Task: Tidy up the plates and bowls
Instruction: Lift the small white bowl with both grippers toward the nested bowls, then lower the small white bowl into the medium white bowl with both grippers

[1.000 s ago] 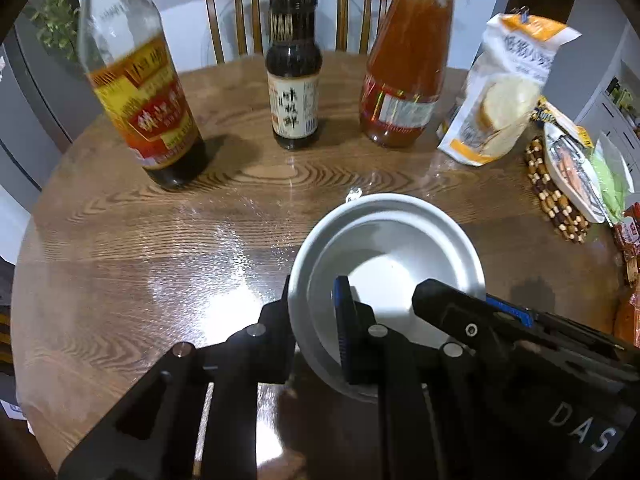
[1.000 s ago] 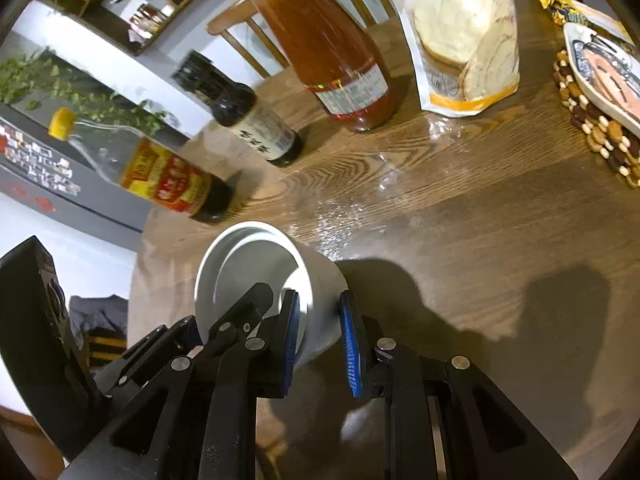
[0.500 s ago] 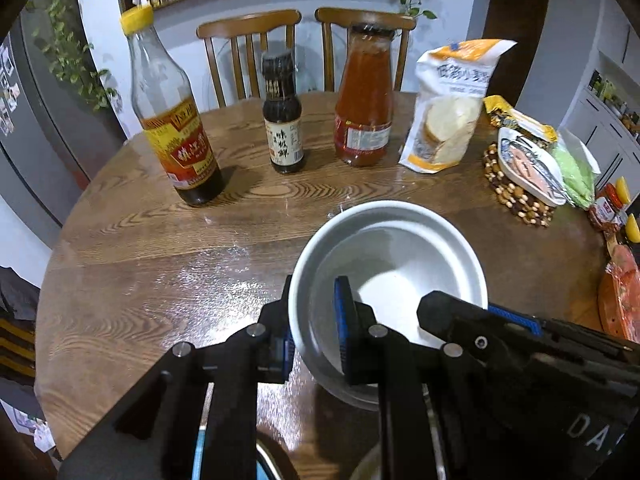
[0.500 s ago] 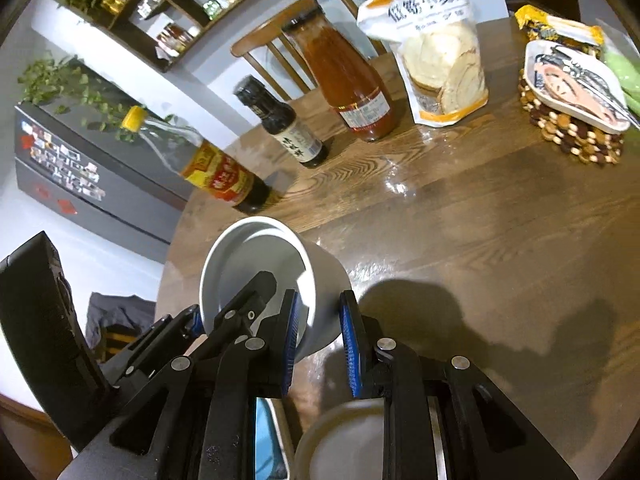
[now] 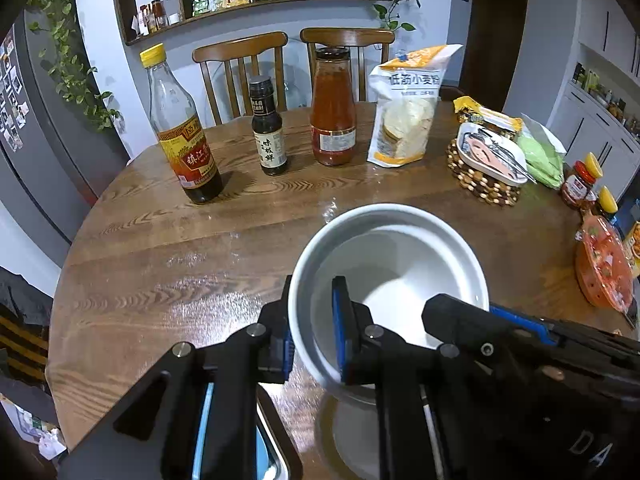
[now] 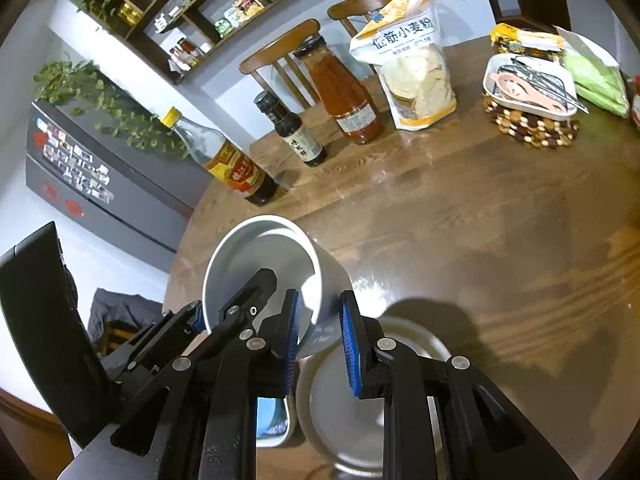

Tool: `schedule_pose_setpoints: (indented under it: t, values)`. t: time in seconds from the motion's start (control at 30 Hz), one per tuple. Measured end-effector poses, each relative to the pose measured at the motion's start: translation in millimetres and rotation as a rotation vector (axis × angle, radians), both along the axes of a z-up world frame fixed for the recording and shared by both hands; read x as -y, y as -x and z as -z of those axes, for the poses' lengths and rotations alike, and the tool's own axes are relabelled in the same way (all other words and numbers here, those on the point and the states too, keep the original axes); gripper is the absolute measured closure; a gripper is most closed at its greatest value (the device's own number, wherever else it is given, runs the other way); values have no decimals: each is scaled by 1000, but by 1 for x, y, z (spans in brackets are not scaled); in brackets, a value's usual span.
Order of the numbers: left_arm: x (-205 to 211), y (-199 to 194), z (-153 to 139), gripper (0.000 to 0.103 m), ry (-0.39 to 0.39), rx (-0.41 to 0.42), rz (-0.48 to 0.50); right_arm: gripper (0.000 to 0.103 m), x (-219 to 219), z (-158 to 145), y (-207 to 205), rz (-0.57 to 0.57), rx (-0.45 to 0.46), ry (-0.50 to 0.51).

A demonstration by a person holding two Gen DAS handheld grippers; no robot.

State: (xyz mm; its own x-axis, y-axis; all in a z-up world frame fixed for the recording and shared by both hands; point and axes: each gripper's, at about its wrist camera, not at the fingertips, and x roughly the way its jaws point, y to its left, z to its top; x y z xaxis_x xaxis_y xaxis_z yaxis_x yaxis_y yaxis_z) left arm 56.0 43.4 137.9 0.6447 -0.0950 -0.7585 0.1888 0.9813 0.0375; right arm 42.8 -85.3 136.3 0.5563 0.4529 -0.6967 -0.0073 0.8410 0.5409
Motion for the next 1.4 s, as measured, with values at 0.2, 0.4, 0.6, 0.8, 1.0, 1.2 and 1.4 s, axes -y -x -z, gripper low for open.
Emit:
schedule_pose_setpoints:
  t: [0.2, 0.4, 0.6, 0.8, 1.0, 1.2, 1.4]
  values:
    - [4, 20, 0, 89, 2, -2, 4, 80, 4, 0, 21, 2, 5, -11]
    - [6, 37, 3, 90, -6, -9, 8, 80, 5, 1, 38, 3, 9, -2]
    - [7, 51, 4, 89, -11, -10, 6, 80, 6, 3, 52, -3, 7, -5]
    - [7, 63, 5, 89, -14, -9, 2, 80, 7, 3, 64, -8, 12, -7]
    - [8, 71, 6, 89, -18, -12, 2, 80, 8, 4, 73, -9, 11, -10]
    - [8, 76, 5, 89, -25, -17, 2, 80, 8, 4, 77, -15, 9, -11]
    - [9, 78, 1, 89, -37, -10, 0, 80, 8, 0, 81, -20, 15, -19]
